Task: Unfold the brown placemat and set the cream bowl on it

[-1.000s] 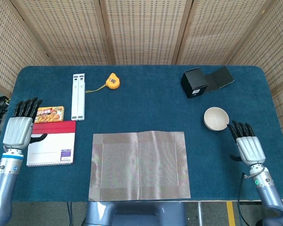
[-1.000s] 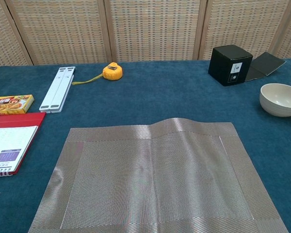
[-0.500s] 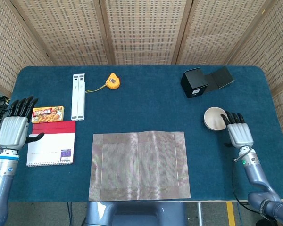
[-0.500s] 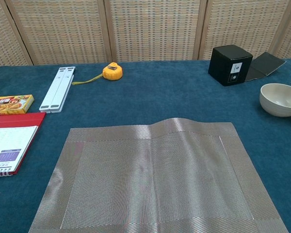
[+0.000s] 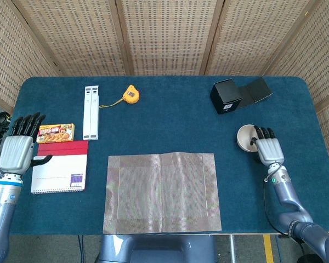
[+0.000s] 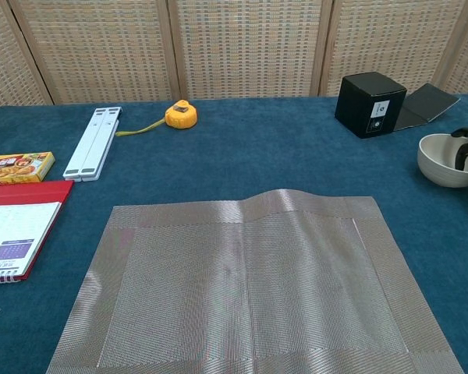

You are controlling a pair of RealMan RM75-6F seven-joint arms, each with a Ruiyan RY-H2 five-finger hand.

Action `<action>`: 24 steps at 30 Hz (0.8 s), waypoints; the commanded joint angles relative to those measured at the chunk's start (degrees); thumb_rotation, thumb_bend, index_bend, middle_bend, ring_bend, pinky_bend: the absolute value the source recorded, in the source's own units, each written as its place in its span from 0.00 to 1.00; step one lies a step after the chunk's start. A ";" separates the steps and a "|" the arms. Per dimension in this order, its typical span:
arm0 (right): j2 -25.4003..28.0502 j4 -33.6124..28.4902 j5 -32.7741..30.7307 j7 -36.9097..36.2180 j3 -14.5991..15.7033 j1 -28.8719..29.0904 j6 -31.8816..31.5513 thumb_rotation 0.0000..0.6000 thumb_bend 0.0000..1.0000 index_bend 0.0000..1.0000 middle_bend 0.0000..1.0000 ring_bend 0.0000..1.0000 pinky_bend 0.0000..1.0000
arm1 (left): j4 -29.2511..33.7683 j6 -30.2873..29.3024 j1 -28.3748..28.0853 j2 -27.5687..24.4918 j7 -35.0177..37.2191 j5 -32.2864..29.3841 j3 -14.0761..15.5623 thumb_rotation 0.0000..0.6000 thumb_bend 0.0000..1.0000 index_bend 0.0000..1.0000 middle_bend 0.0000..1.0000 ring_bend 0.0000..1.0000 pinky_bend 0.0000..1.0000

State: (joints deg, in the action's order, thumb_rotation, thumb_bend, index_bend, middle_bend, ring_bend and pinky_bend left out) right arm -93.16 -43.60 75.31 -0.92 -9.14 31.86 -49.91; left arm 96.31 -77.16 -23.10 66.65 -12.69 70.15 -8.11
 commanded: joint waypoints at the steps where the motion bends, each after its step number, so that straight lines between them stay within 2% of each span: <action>1: -1.55 2.43 1.42 -2.36 0.47 0.40 -1.54 1.00 0.69 0.60 0.00 0.00 0.00 | -0.06 0.18 0.05 0.06 -0.06 0.03 -0.12 1.00 0.00 0.00 0.00 0.00 0.00; 5: -2.07 3.77 3.38 -5.51 1.12 0.16 -4.48 1.00 0.71 0.68 0.00 0.00 0.00 | -0.11 0.63 0.09 0.16 -0.09 0.08 -0.29 1.00 0.00 0.00 0.00 0.00 0.00; 11: -0.45 1.98 7.74 -10.24 2.32 -0.57 -12.24 1.00 0.71 0.70 0.00 0.00 0.00 | -0.12 1.23 0.16 0.18 0.11 0.24 -0.51 1.00 0.00 0.00 0.00 0.00 0.00; 16: 2.64 -3.80 12.43 -11.66 3.84 -0.98 -19.39 1.00 0.71 0.70 0.00 0.00 0.00 | -0.09 1.73 0.20 0.06 0.51 0.57 -0.58 1.00 0.00 0.00 0.00 0.00 0.00; 24: 8.39 -18.59 21.65 -8.91 7.14 0.56 -26.21 1.00 0.71 0.70 0.00 0.00 0.00 | -0.17 2.46 0.36 -0.29 1.61 1.08 -0.72 1.00 0.00 0.00 0.00 0.00 0.00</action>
State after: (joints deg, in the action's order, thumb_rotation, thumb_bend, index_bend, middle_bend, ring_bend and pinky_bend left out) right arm -87.17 -57.35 93.23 -10.90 -3.68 31.59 -73.86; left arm 96.14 -74.72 -22.74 66.38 -11.10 71.21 -8.83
